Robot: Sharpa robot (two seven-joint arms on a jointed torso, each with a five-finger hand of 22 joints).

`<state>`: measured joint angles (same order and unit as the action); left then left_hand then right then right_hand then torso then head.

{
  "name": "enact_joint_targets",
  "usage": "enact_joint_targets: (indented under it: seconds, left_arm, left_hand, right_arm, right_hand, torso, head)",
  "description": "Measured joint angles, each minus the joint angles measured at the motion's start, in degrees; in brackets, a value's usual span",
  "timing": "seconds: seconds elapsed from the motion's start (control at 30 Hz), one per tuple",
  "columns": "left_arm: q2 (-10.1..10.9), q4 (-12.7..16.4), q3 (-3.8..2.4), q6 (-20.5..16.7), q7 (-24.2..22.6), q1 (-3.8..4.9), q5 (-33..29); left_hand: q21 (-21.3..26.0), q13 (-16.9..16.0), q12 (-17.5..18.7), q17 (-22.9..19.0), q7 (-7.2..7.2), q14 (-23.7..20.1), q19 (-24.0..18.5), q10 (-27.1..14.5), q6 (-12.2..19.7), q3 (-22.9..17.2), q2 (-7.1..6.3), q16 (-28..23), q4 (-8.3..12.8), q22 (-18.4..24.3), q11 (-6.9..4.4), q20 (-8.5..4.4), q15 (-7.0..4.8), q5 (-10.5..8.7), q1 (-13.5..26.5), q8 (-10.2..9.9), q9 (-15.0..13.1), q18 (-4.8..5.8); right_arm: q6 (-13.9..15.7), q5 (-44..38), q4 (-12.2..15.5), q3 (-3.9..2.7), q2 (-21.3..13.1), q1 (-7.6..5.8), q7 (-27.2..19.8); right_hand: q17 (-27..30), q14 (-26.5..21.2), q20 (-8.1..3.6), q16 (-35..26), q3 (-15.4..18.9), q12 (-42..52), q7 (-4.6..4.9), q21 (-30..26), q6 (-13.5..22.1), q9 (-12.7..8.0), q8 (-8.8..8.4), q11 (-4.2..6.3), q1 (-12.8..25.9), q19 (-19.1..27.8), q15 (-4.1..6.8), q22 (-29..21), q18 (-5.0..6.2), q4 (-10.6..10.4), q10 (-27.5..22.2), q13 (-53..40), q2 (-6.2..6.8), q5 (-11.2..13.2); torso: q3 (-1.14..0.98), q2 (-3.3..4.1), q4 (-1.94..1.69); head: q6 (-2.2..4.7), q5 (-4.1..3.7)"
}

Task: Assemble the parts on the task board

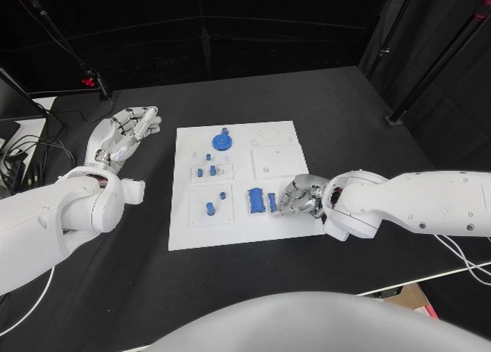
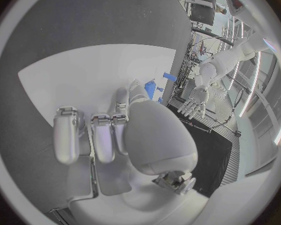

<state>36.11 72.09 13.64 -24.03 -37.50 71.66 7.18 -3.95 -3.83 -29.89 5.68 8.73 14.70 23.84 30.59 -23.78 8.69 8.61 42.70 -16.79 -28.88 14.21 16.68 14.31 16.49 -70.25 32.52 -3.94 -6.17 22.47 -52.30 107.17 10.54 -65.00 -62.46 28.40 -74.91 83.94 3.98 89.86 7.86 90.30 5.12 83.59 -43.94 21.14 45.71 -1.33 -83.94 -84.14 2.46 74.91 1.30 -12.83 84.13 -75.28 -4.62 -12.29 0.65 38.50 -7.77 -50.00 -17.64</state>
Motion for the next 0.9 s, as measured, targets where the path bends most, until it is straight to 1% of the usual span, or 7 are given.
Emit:
enact_joint_targets:
  seconds: [0.2, 0.37, 0.57, 0.7, 0.77, 0.83, 0.9]
  left_arm:
    - [0.0, 0.0, 0.00, 0.0, 0.0, 0.00, 0.0]
    - [0.1, 0.0, 0.00, 0.0, 0.0, -0.03, 0.0]
    - [0.1, 0.2, 0.00, -0.1, -0.5, -0.25, 0.0]
    - [0.2, 0.7, 0.00, -0.6, -0.9, -0.66, 0.0]
    - [0.2, 1.0, 0.00, -0.9, -1.0, -0.87, 0.0]
    - [0.3, 1.5, 0.00, -1.4, -1.1, -1.12, 0.0]
    - [0.4, 1.9, 0.00, -1.8, -1.2, -1.33, 0.0]
  left_hand:
    - [0.0, 0.0, 0.0, 0.0, 0.00, 0.0, 0.0, 0.0, 0.0, 0.0, 0.00, 0.0, 0.0, 0.0, 0.00, 0.00, 0.00, 0.00, 0.0, 0.0, 0.0, 0.00]
    - [0.0, 0.0, -0.2, -0.1, 0.00, 0.0, 0.0, 0.0, 0.0, 0.0, 0.00, 0.0, 0.0, 0.0, 0.00, 0.00, 0.00, 0.24, 0.0, 0.0, 0.0, 0.00]
    - [0.0, 0.1, -0.2, -0.2, 0.00, 0.0, 0.0, 0.0, 0.0, 0.4, 0.00, 0.0, 0.0, 0.0, 0.00, 0.00, 0.00, 0.24, 0.0, 0.1, 0.0, -0.01]
    - [-0.3, 0.1, -0.4, -0.5, 0.00, 0.4, 0.0, -0.4, 0.0, 0.9, 0.00, 0.7, 0.1, -0.4, 0.00, 0.00, -0.38, 0.24, 0.0, 0.7, 0.0, 0.00]
    - [-0.3, 0.1, -0.6, -0.7, 0.00, 0.6, 0.0, -0.4, 0.0, 1.2, -0.09, 0.9, 0.1, -0.4, 0.00, 0.00, -0.23, 0.24, -0.1, 1.1, 0.0, 0.00]
    - [-0.6, 0.1, -0.8, -1.1, 0.11, 0.8, 0.0, -0.8, -0.6, 1.8, -0.35, 0.9, 0.1, -0.4, -0.45, 0.00, -0.42, 0.19, -0.3, 1.3, 0.0, 0.00]
    - [-0.6, 0.1, -0.8, -1.5, 0.23, 0.8, 0.0, -1.2, -1.0, 2.8, -0.55, 1.2, 0.0, -0.3, -1.96, 0.00, -0.31, -0.80, -0.1, 1.6, 0.0, 0.00]
  right_arm:
    - [0.7, -0.1, 0.2, 0.08, -0.5, 0.07, -1.0]
    - [4.4, 1.2, 0.5, 0.10, -1.8, 0.10, -6.2]
    - [11.4, 8.8, -1.8, 0.04, -2.2, -2.82, -21.0]
    - [13.5, 15.3, -6.2, -0.08, 0.0, -4.93, -32.9]
    - [13.5, 18.0, -8.0, -0.07, 1.4, -5.33, -37.9]
    - [13.3, 21.0, -10.3, -0.04, 3.4, -5.65, -43.3]
    - [12.7, 23.2, -12.3, -0.01, 5.5, -5.82, -47.4]
  right_hand:
    - [0.0, 0.0, 0.00, 0.0, 1.3, -0.1, 0.00, 0.0, 0.0, -0.3, -0.01, 0.00, 0.2, 0.0, -0.01, 0.0, 0.00, -1.1, 0.0, 0.0, 0.15, -0.4]
    - [0.0, 0.0, 0.00, 0.0, 3.2, -0.7, 0.69, 0.0, 1.0, -0.9, -1.09, -0.01, 2.9, 0.0, 0.02, 0.0, 0.00, -2.9, 0.0, 0.8, 1.83, -1.3]
    - [0.0, 0.1, 0.59, 0.0, 3.9, -0.4, 1.76, -3.4, 3.2, -2.6, -3.19, -0.96, 4.3, 0.1, -1.00, 0.0, 0.36, -3.4, -0.1, 0.3, 2.04, -2.7]
    - [0.0, 0.1, 1.89, -0.4, 4.3, -0.4, 2.10, -14.8, 5.8, -4.5, -4.81, -1.35, 3.8, 6.2, -1.75, 0.0, 3.26, -3.5, -0.1, 0.3, 1.54, -3.0]
    - [0.0, -1.0, 2.28, -5.1, 4.9, -0.5, 2.45, -26.9, 8.1, -5.4, -5.64, -1.35, 4.2, 14.0, -2.05, 0.0, 5.89, -3.4, -0.1, 0.2, 0.80, -2.9]
    - [4.6, -8.8, 2.37, -13.9, 5.9, -5.6, 2.48, -41.0, 10.2, -6.3, -6.15, -1.62, 4.9, 23.1, -2.43, -2.2, 8.00, -3.5, -2.5, -0.1, 0.15, -2.2]
    - [22.0, -26.5, 3.23, -31.9, 7.5, -29.3, 3.09, -51.9, 12.4, -7.2, -6.43, -2.46, 8.1, 30.5, -3.73, -7.0, 8.10, -2.6, -26.9, 7.1, -1.79, -2.2]
  torso:
    - [0.00, -0.01, 0.00]
    - [-0.01, -0.02, 0.02]
    - [-0.05, -0.12, 0.05]
    - [-0.09, -0.20, 0.03]
    - [-0.13, -0.27, 0.01]
    - [-0.22, -0.32, -0.07]
    - [-0.31, -0.33, -0.12]
  head:
    - [0.00, 0.09]
    - [0.00, 0.39]
    - [0.00, 0.75]
    - [0.00, 1.32]
    - [0.00, 1.70]
    - [0.00, 2.26]
    - [0.00, 3.04]
